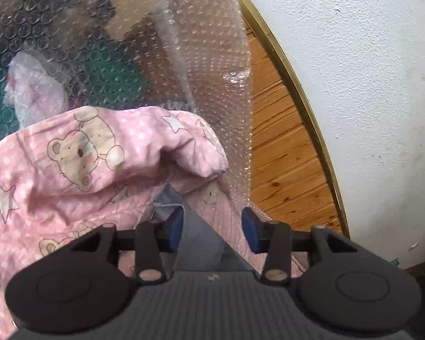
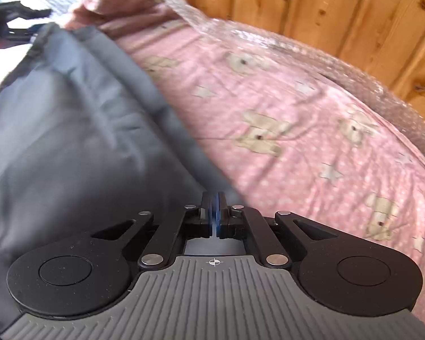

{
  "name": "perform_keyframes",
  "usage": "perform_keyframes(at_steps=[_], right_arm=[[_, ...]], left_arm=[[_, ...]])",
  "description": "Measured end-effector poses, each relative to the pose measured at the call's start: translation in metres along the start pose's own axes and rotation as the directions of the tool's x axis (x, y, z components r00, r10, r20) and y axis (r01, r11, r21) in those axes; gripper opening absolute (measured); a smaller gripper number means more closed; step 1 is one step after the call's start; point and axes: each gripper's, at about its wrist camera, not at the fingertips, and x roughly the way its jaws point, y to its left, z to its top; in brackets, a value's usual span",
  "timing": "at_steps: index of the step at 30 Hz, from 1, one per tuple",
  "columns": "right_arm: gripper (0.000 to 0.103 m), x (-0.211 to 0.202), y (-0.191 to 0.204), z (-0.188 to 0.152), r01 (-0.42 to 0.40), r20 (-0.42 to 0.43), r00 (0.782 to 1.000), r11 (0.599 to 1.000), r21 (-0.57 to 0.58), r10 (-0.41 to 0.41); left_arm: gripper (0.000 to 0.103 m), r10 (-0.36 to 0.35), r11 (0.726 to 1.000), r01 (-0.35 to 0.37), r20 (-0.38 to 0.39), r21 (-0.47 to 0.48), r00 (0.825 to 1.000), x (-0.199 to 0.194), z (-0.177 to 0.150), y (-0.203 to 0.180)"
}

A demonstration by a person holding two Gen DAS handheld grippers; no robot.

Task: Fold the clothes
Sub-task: 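Grasp the trouser edge with the right gripper and pull it flat, then open the right gripper and release the trousers on the quilt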

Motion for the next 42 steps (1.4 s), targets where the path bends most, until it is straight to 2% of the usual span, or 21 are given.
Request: perform_keyframes(at_steps=[2, 4, 6, 9, 11, 13, 14, 15, 16, 18, 21, 24, 26, 28, 30, 32, 33, 35, 37, 39, 42], right_arm=[[0.002, 0.003, -0.01, 0.004, -0.007, 0.014, 1.0, 1.0, 0.017, 0.007], [0.017, -0.011, 0.001, 0.013, -0.054, 0.1, 0.993, 0.998, -0.028, 0.056], [0.057, -0.027, 0.016, 0.024, -0.103, 0.187, 0.975, 0.991, -0.086, 0.117], [0.083, -0.032, 0.061, 0.045, -0.159, 0.245, 0.943, 0.953, -0.258, 0.224], [0.084, -0.013, 0.09, 0.057, -0.129, 0.211, 0.952, 0.918, -0.374, 0.22], [0.078, 0.015, 0.108, 0.064, -0.098, 0.161, 0.969, 0.886, -0.454, 0.189], [0.058, 0.029, 0.113, 0.067, -0.113, 0.114, 0.976, 0.875, -0.471, 0.188], [0.017, 0.041, 0.113, 0.071, -0.162, 0.05, 0.977, 0.871, -0.464, 0.208], [0.0, 0.045, 0.112, 0.075, -0.188, 0.014, 0.976, 0.872, -0.453, 0.217], [0.0, 0.031, 0.096, 0.085, -0.237, 0.038, 0.961, 0.887, -0.397, 0.274], [0.0, 0.017, 0.054, 0.102, -0.314, 0.113, 0.933, 0.927, -0.208, 0.341], [0.0, 0.056, 0.04, 0.102, -0.235, 0.031, 0.97, 0.965, -0.121, 0.24], [0.0, 0.071, 0.046, 0.096, -0.152, 0.012, 0.988, 0.98, -0.129, 0.155], [0.011, 0.056, 0.05, 0.092, -0.057, 0.044, 0.997, 0.993, -0.1, 0.062], [0.038, 0.022, 0.052, 0.083, 0.043, 0.128, 0.991, 0.996, -0.078, -0.033], [0.039, -0.029, 0.048, 0.065, 0.05, 0.226, 0.973, 0.999, 0.003, -0.05], [0.048, -0.051, 0.047, 0.054, 0.02, 0.258, 0.966, 0.999, 0.042, -0.031], [0.059, -0.084, 0.057, 0.024, -0.032, 0.286, 0.958, 0.994, 0.108, 0.0], [0.059, -0.113, 0.073, -0.009, -0.099, 0.306, 0.951, 0.983, 0.156, 0.047], [0.07, -0.13, 0.102, -0.036, -0.176, 0.315, 0.941, 0.974, 0.139, 0.125], [0.097, -0.138, 0.174, -0.051, -0.201, 0.306, 0.928, 0.977, -0.074, 0.214]], left_arm=[[0.058, 0.038, 0.997, -0.034, -0.047, 0.076, 0.998, 0.004, 0.0, -0.005], [0.06, 0.066, 0.99, -0.057, -0.061, 0.128, 0.996, -0.003, -0.003, -0.008], [0.069, 0.087, 0.983, -0.076, -0.059, 0.167, 0.994, -0.016, -0.009, -0.009], [0.081, 0.124, 0.971, -0.102, -0.09, 0.217, 0.988, -0.021, -0.021, -0.009], [0.081, 0.138, 0.958, -0.095, -0.144, 0.271, 0.98, -0.007, -0.029, -0.013], [0.063, 0.138, 0.941, -0.064, -0.205, 0.333, 0.969, 0.011, -0.035, -0.02], [0.011, 0.119, 0.932, -0.025, -0.241, 0.361, 0.963, 0.018, -0.035, -0.027], [0.011, 0.093, 0.924, 0.009, -0.247, 0.383, 0.965, 0.019, -0.03, -0.035], [0.01, 0.033, 0.927, 0.053, -0.22, 0.372, 0.975, 0.014, -0.022, -0.043], [0.009, -0.048, 0.94, 0.089, -0.129, 0.329, 0.99, 0.005, -0.001, -0.054], [0.011, 0.015, 0.968, 0.005, -0.079, 0.249, 0.997, 0.028, 0.025, -0.047], [0.015, 0.227, 0.955, -0.182, -0.181, 0.234, 0.957, 0.088, 0.025, -0.025], [0.018, 0.303, 0.941, -0.259, -0.197, 0.219, 0.932, 0.098, 0.02, -0.016], [0.031, 0.283, 0.95, -0.257, -0.141, 0.175, 0.949, 0.074, 0.018, -0.016], [0.067, 0.258, 0.959, -0.249, -0.058, 0.134, 0.964, 0.038, 0.013, -0.022], [0.072, 0.252, 0.959, -0.254, 0.027, 0.126, 0.967, -0.016, -0.004, -0.03], [0.074, 0.256, 0.958, -0.26, 0.05, 0.124, 0.965, -0.04, -0.015, -0.033], [0.079, 0.277, 0.956, -0.281, 0.051, 0.085, 0.959, -0.079, -0.044, -0.034], [0.08, 0.285, 0.958, -0.285, 0.004, -0.027, 0.958, -0.112, -0.083, -0.021], [0.079, 0.284, 0.945, -0.29, -0.06, -0.152, 0.957, -0.131, -0.125, -0.006], [0.078, 0.267, 0.922, -0.28, -0.086, -0.266, 0.96, -0.138, -0.168, 0.002]])
